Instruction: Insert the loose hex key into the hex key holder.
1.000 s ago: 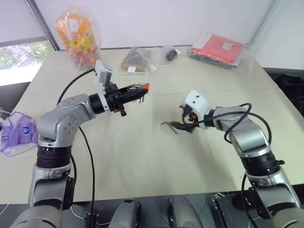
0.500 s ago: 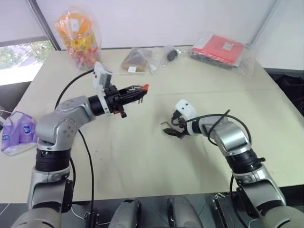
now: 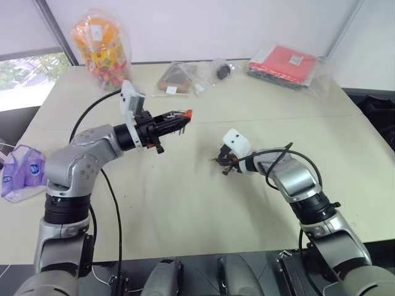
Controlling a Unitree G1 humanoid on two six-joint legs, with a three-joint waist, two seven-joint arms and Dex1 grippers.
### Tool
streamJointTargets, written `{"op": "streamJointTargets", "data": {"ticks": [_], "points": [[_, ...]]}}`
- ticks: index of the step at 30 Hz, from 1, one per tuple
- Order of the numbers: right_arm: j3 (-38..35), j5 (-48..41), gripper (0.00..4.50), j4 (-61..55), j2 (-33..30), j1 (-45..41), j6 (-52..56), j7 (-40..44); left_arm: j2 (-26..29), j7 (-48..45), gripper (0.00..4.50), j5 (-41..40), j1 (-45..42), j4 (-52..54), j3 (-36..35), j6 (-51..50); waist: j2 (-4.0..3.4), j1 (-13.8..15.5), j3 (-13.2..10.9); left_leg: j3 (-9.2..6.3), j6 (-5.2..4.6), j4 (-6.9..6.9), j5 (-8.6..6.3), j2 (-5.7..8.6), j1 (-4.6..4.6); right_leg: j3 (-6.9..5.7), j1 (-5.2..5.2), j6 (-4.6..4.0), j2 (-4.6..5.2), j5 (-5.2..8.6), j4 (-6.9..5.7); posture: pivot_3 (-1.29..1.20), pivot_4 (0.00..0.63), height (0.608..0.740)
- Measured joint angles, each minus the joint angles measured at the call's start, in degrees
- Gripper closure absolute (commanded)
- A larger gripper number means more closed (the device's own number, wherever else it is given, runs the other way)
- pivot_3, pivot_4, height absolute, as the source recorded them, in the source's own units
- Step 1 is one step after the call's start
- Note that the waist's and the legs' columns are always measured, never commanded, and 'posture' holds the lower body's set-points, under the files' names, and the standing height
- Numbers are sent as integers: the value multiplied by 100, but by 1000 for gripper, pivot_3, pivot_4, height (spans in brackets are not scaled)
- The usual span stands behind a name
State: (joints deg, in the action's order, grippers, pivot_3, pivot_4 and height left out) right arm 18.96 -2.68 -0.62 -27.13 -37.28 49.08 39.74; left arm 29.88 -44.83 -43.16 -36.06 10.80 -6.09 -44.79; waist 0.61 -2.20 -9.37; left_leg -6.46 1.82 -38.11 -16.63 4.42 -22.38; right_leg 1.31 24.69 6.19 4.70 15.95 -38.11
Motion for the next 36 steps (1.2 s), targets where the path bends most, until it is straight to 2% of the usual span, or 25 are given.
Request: {"op": "streamJointTargets", "data": {"ticks": [3, 6, 11, 15, 19, 22, 26, 36], "points": [[-68, 39, 4460, -14, 24, 94, -402, -137, 0, 0, 4239, 2, 3, 23, 0, 9, 0, 4, 0, 1, 0, 0, 0, 0, 0, 0, 0, 0, 0, 0, 1, 0, 150, 740], [-725, 21, 4460, 85, 396, -3, -1384, -799, -32, -2, 4239, 8, 9, 17, 21, 27, 0, -6, -1, 3, 0, 1, 0, 0, -1, 0, 4, 0, -2, 0, -1, 0, 150, 740], [-1577, 179, 4460, 184, 500, -607, -2606, -1726, -67, -8, 4239, 86, 9, -29, 66, 107, -1, -3, -1, 4, 1, 4, 0, 0, -2, -1, 6, 0, -2, 0, -1, 0, 150, 740], [-2318, -509, 4460, -92, 1330, -1033, -3124, -2145, -218, -4, 4239, 264, -41, -323, 161, 257, -1, -37, -1, 4, 1, 8, 0, -3, -1, -1, 9, 0, -4, 0, -3, 0, 150, 740], [-2612, -1290, 4460, -368, 2025, -1100, -3361, -2206, -305, -22, 4239, 390, -232, -562, 243, 387, -1, -35, -1, 2, 1, 8, 1, -2, -1, -1, 9, 0, -4, 0, -3, 0, 150, 740], [-2599, -1825, 4460, -537, 2413, -992, -3429, -2120, -355, -70, 4239, 508, -422, -768, 264, 526, -2, -25, 0, 1, 1, 7, 1, -1, -1, -2, 8, 0, -3, 0, -3, 0, 150, 740], [-2521, -1931, 4460, -572, 2584, -884, -3570, -2112, -424, -104, 4239, 577, -556, -958, 268, 606, -2, -31, 0, 2, 1, 7, 1, 1, -1, -2, 8, 0, -4, 0, -4, 0, 150, 740], [-1769, -1327, 4460, -320, 2736, -325, -4585, -1993, -560, -93, 4239, 642, -725, -1044, 268, 645, -2, -47, 0, 3, 1, 9, 1, -1, -1, -1, 13, 0, -6, 0, -10, 0, 150, 740]]}}
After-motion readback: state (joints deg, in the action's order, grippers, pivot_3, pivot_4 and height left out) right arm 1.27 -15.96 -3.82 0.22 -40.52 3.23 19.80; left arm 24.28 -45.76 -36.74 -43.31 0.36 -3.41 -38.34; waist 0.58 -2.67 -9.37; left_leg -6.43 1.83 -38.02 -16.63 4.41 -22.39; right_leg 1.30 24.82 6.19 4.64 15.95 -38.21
